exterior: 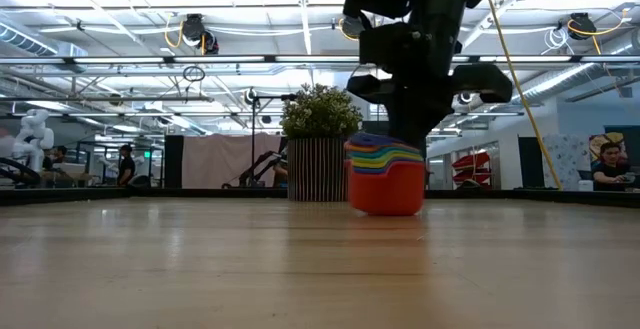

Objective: Nest measuring cups in basket
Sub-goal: Put the nested measuring cups into the orange bin

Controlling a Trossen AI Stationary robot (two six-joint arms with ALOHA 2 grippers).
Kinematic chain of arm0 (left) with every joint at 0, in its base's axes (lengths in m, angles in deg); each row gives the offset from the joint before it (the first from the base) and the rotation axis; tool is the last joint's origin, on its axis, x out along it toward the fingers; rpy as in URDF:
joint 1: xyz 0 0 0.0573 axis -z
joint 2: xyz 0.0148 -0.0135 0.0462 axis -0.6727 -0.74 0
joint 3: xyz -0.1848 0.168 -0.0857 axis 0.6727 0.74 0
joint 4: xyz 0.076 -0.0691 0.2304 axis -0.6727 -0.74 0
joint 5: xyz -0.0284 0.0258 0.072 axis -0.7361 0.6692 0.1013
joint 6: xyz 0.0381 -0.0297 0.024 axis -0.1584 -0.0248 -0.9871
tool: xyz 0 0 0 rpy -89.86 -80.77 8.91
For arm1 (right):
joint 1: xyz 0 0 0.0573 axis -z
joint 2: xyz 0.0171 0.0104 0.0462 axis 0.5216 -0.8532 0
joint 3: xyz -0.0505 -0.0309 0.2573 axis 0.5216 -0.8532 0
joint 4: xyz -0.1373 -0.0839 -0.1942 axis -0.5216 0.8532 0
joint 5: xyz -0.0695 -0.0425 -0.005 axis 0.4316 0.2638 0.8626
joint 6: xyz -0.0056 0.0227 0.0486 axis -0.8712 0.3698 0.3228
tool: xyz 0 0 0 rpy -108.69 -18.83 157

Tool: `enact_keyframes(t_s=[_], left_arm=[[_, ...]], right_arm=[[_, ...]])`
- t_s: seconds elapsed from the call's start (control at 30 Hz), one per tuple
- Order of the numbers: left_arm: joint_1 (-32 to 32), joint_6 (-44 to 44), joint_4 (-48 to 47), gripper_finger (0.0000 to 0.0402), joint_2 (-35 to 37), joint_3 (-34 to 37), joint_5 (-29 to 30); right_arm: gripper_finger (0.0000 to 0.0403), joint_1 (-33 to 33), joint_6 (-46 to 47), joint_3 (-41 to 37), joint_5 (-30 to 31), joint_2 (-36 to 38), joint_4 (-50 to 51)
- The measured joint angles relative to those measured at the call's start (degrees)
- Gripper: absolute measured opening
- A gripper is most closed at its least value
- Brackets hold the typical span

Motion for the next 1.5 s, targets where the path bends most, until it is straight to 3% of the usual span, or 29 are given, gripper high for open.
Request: enact_keyframes(t_s=[0.43,0.93,1.23,1.5], left_arm=[[0.0,0.0,0.1,0.0223,0.0,0.0,0.0],[0.0,-0.9,1.0,0.0223,0.0,0.0,0.0],[-0.6,-2.1,1.4,0.0223,-0.7,1.0,0.0],[-4.6,-7.8,5.4,0.0215,-4.1,7.1,-4.2]], right_arm=[[0.0000,-0.2,2.6,-0.8,-2.3,0.5,7.8],[0.0000,-0.2,2.6,-0.2,-1.5,2.1,5.1],[0.0000,0.8,1.4,-0.2,9.1,2.2,3.1],[0.0000,4.0,3.0,-0.2,9.1,2.2,3.1]])
